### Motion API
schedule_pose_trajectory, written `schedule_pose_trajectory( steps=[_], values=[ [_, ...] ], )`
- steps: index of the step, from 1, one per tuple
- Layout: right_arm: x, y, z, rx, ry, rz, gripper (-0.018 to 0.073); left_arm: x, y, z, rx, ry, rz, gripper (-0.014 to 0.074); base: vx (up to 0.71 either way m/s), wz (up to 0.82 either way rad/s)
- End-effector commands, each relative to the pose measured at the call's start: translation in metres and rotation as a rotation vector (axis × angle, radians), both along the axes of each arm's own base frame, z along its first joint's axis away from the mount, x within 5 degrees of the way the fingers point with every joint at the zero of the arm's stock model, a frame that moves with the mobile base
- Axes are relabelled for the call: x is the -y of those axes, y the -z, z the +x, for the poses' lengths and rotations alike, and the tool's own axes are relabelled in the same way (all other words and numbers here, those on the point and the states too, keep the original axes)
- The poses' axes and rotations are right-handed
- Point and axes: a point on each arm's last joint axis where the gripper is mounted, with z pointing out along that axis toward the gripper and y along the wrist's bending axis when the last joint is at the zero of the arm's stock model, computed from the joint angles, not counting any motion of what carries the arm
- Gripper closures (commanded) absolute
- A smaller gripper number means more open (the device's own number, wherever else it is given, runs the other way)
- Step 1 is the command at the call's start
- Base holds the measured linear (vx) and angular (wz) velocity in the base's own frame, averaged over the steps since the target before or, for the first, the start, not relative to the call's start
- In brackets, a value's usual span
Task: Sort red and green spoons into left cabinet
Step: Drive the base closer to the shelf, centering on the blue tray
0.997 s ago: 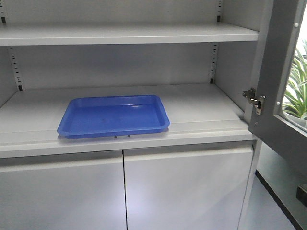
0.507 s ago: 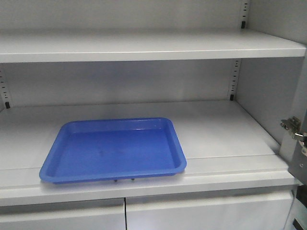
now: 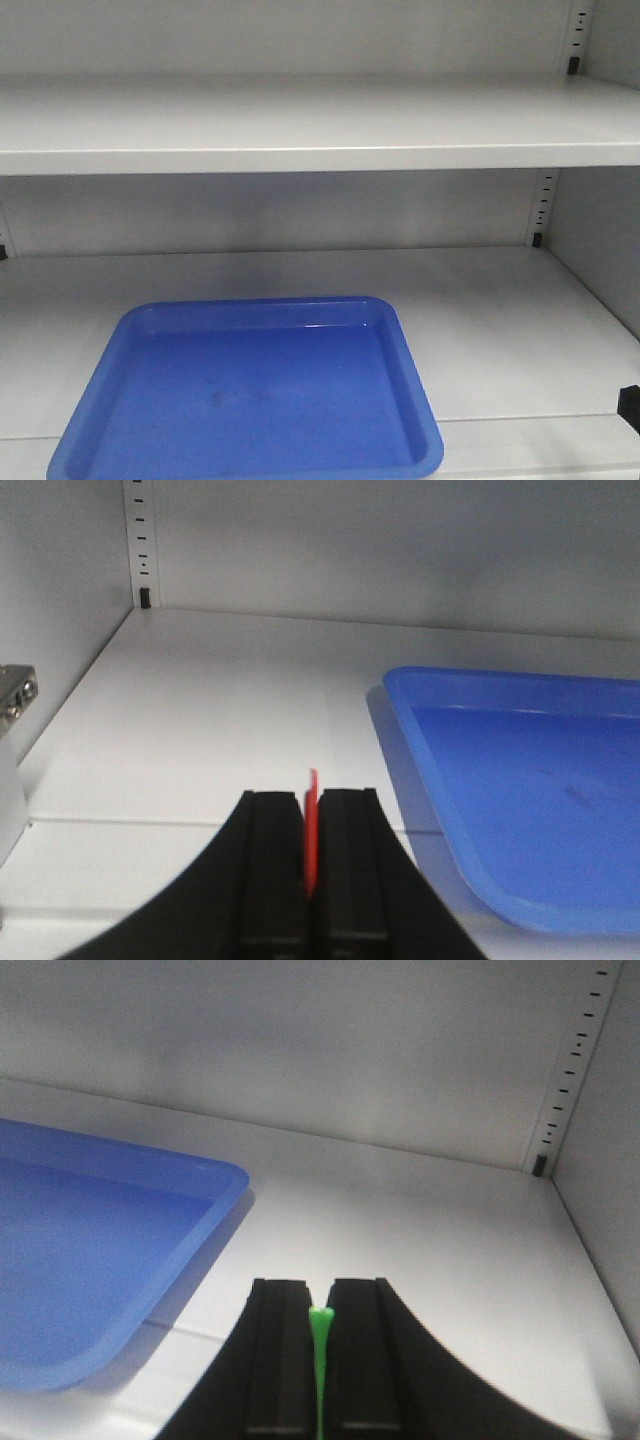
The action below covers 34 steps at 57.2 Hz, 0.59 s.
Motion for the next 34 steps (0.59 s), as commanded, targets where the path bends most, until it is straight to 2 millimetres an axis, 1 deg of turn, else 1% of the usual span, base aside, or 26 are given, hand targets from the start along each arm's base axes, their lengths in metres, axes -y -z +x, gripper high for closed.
schedule_pose_trajectory(
  steps=[1,15,34],
  values=[
    [0.0003,-0.0177,0.0002,0.11,0.001,0.018,0.0564,0.0005,-0.016,0.0009,0.105,0.004,-0.013,0.0594,0.21,0.07],
    [0.0003,-0.0177,0.0002,0.11,0.001,0.018,0.0564,0.0005,-0.016,0.0009,0.105,0.004,-0.013,0.0594,0.15,0.06],
    [0.0003,-0.0177,0.0002,0.11,0.001,0.018,0.0564,0.0005,-0.016,0.0009,0.105,0.004,-0.013,0.0594,0.05,0.03]
  ],
)
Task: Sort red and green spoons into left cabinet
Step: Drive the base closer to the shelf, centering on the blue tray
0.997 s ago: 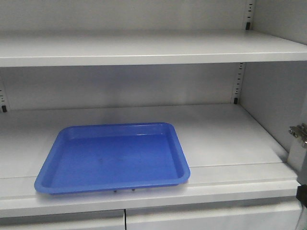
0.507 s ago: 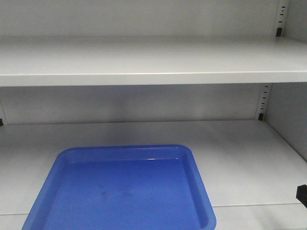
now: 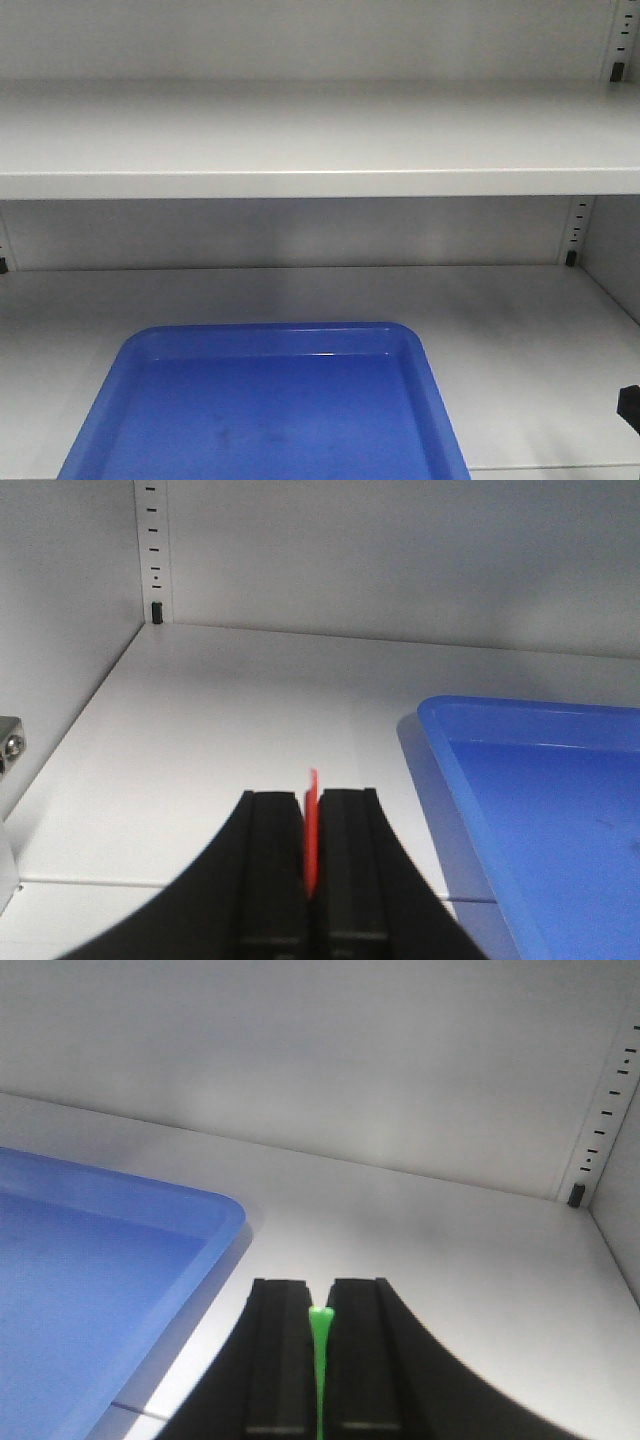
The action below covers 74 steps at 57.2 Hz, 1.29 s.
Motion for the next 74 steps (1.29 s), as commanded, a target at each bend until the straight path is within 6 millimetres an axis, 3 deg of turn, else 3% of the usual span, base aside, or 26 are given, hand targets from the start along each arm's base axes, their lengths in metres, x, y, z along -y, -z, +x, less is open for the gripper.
schedule_pose_trajectory(
  steps=[1,61,74],
  values=[
    [0.0,-0.018,0.0,0.11,0.001,0.018,0.0564,0.001,-0.016,0.001,0.105,0.004,-0.013,0.0594,0.01,0.0],
    [0.0,-0.018,0.0,0.111,0.001,0.018,0.0564,0.001,-0.016,0.001,0.109,0.004,-0.016,0.0594,0.0,0.0],
    [-0.001,-0.021,0.005,0.16,0.0,0.03,0.0564,0.003,-0.029,0.001,0.232,0.024,-0.21,0.0594,0.0,0.0]
  ],
)
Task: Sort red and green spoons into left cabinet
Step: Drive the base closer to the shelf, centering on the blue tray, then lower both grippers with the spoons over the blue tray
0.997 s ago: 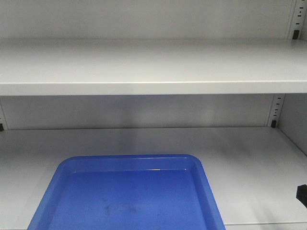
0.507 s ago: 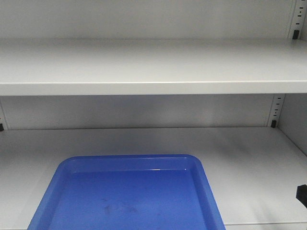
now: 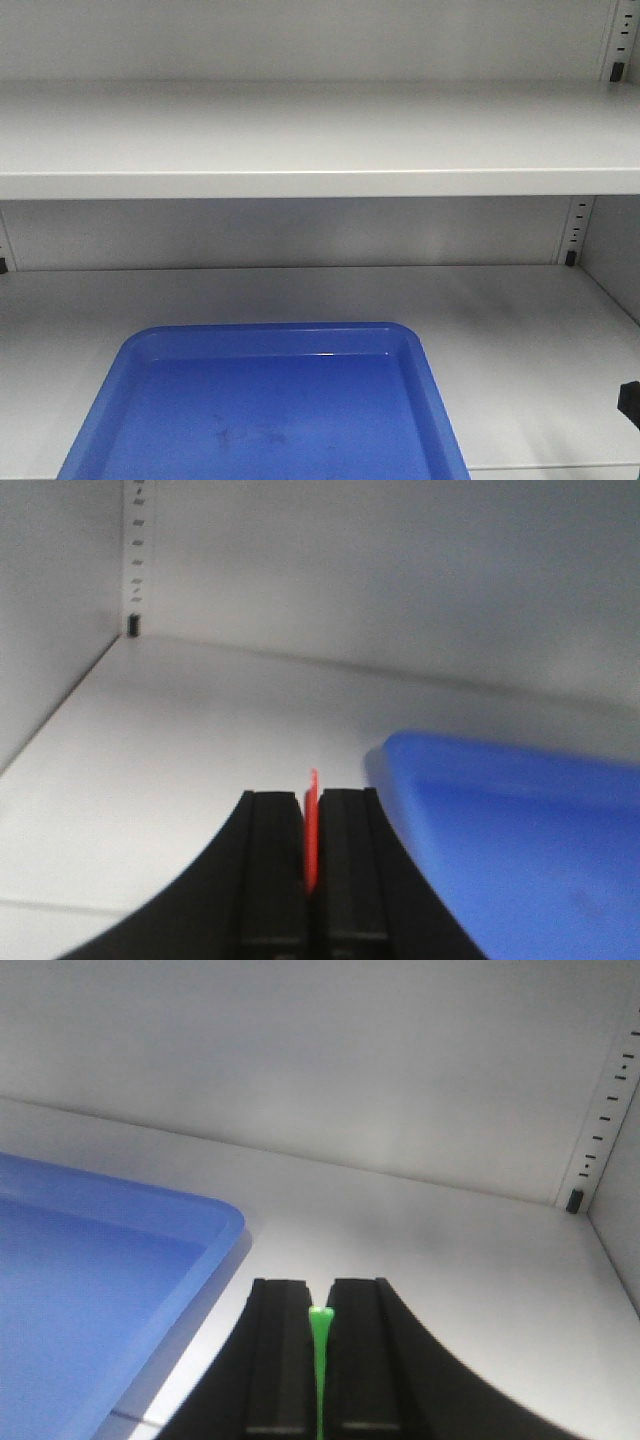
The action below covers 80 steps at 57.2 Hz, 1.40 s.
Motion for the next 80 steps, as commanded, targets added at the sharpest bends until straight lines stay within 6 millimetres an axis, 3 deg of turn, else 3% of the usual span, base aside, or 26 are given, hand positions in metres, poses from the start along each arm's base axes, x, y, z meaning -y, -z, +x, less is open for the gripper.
schedule_pose_trajectory(
  steps=[1,10,20,40,53,69,80],
  values=[
    [-0.001,-0.02,0.005,0.144,0.0,0.026,0.0564,0.0,-0.023,0.0,0.162,0.002,-0.087,0.0594,0.0,0.0],
    [-0.012,-0.017,0.017,0.169,-0.047,0.03,0.0564,0.003,-0.023,0.003,0.124,0.024,-0.115,0.0594,0.0,0.0],
    [-0.04,-0.009,0.03,0.172,-0.189,-0.016,0.0564,0.008,-0.018,0.012,0.06,0.068,-0.203,0.0594,0.0,0.0],
    [-0.088,-0.016,0.061,0.137,-0.328,-0.039,0.0564,0.022,-0.035,0.027,0.079,0.219,-0.095,0.0594,0.0,0.0],
    [-0.099,-0.019,0.079,0.125,-0.329,-0.041,0.0562,0.031,-0.031,0.056,0.008,0.303,-0.117,0.0594,0.0,0.0],
    [-0.106,-0.016,0.09,0.103,-0.327,-0.039,0.0556,0.038,-0.051,0.086,0.009,0.366,-0.129,0.0594,0.0,0.0],
    [-0.107,-0.012,0.092,0.088,-0.327,-0.042,0.055,0.055,-0.055,0.108,-0.033,0.449,-0.137,0.0594,0.0,0.0]
  ],
)
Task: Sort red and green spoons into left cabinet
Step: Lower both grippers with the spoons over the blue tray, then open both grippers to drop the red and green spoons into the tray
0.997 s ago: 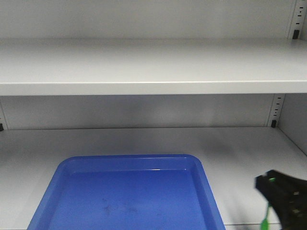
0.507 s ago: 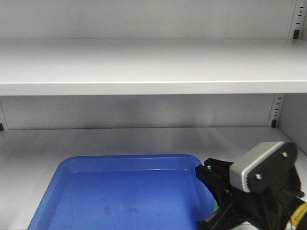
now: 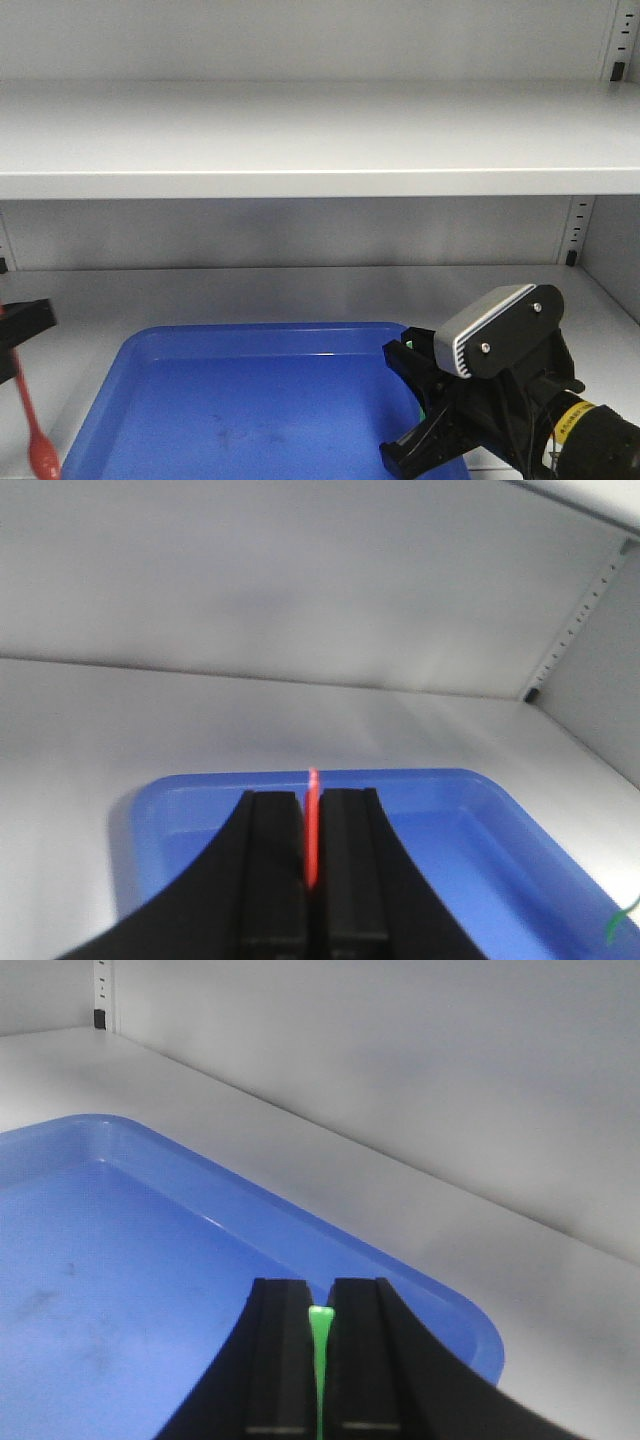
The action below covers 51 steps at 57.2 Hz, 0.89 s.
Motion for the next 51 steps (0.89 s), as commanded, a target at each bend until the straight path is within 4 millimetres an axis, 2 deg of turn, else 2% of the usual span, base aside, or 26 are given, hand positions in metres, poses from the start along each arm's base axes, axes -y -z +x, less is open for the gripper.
schedule_pose_trajectory(
  steps=[1,7,19,30,37,43,51],
  values=[
    [-0.001,-0.026,0.0,0.117,-0.007,0.08,0.055,0.011,-0.016,0.007,0.026,0.044,-0.041,0.0594,0.0,0.0],
    [-0.001,-0.026,0.0,0.116,-0.007,0.079,0.0547,0.025,-0.013,0.018,0.0,0.079,-0.034,0.0594,0.0,0.0],
    [-0.001,-0.025,0.0,0.112,-0.006,0.079,0.0522,0.052,0.005,0.038,-0.078,0.108,-0.014,0.0593,0.0,0.0],
    [0.0,-0.024,0.0,0.086,0.008,0.092,0.0411,0.057,0.018,0.049,-0.129,0.097,-0.001,0.0548,0.0,0.0],
    [0.0,-0.022,0.001,0.076,0.008,0.085,0.0285,0.056,0.023,0.054,-0.141,0.064,0.009,0.0449,0.0,0.0],
    [-0.002,-0.018,0.003,0.066,0.008,0.078,0.0162,0.056,0.025,0.056,-0.147,0.061,0.016,0.0299,0.0,0.0],
    [-0.004,-0.013,0.007,0.05,0.008,0.068,0.0077,0.056,0.025,0.056,-0.128,0.065,0.05,0.0074,0.0,0.0]
  ],
)
